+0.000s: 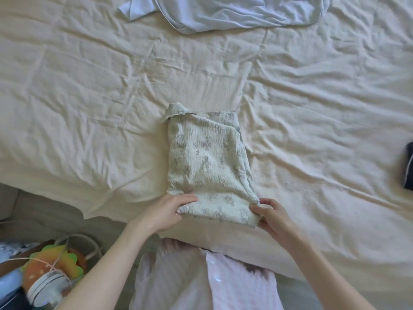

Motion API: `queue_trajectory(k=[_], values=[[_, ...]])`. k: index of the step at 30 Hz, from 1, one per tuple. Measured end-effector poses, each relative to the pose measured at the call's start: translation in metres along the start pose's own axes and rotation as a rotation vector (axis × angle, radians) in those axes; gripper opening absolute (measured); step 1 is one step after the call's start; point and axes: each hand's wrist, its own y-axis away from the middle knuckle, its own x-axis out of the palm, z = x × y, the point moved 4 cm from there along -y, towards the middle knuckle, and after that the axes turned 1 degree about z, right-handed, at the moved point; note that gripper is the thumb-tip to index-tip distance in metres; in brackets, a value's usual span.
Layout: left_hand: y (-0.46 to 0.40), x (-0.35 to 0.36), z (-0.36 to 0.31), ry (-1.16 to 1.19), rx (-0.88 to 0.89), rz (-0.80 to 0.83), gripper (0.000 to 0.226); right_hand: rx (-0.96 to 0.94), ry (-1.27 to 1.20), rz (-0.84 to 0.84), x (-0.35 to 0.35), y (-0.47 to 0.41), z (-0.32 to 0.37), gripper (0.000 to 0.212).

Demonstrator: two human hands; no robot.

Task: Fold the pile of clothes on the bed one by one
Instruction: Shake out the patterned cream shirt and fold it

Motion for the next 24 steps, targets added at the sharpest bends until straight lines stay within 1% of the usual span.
queue_trajectory(k=[3, 6, 8, 10, 12, 13, 15, 16, 17, 18, 19, 20, 22, 24], values=[[0.003, -0.012, 0.003, 0.017, 0.003, -0.052, 0.058, 0.014, -0.046, 0.017, 0.004, -0.002, 0.007, 0.028], [0.004, -0.047, 0.002, 0.135, 0.003, -0.168, 0.048, -0.058, -0.117, -0.035, 0.008, -0.001, 0.036, 0.033], [-0.001, -0.080, 0.001, 0.221, 0.012, -0.256, 0.046, -0.154, -0.153, -0.092, 0.010, -0.001, 0.064, 0.029], [-0.014, -0.115, -0.002, 0.316, 0.050, -0.336, 0.046, -0.234, -0.208, -0.090, 0.017, -0.004, 0.096, 0.019], [-0.038, -0.147, 0.001, 0.474, 0.076, -0.423, 0.045, -0.261, -0.252, -0.038, 0.028, -0.012, 0.129, 0.009], [-0.052, -0.160, 0.004, 0.567, 0.070, -0.470, 0.041, -0.255, -0.280, -0.017, 0.033, -0.018, 0.143, 0.007], [-0.076, -0.177, 0.015, 0.797, -0.002, -0.579, 0.026, -0.251, -0.353, -0.002, 0.042, -0.031, 0.167, 0.009], [-0.086, -0.180, 0.020, 0.943, -0.039, -0.613, 0.024, -0.260, -0.373, 0.000, 0.045, -0.038, 0.175, 0.011], [-0.093, -0.178, 0.023, 1.082, -0.056, -0.621, 0.028, -0.277, -0.363, 0.002, 0.048, -0.044, 0.182, 0.016], [-0.097, -0.174, 0.027, 1.175, -0.056, -0.611, 0.035, -0.303, -0.284, 0.002, 0.050, -0.049, 0.185, 0.025], [-0.097, -0.165, 0.030, 1.223, -0.049, -0.594, 0.040, -0.330, -0.136, -0.002, 0.053, -0.054, 0.185, 0.034], [-0.095, -0.154, 0.032, 1.234, -0.042, -0.576, 0.042, -0.356, 0.018, -0.006, 0.055, -0.056, 0.183, 0.038], [-0.085, -0.128, 0.038, 1.206, -0.057, -0.535, 0.042, -0.408, 0.158, 0.001, 0.058, -0.056, 0.174, 0.027], [-0.075, -0.104, 0.043, 1.101, -0.103, -0.524, 0.042, -0.432, 0.156, 0.060, 0.059, -0.057, 0.163, 0.014]])
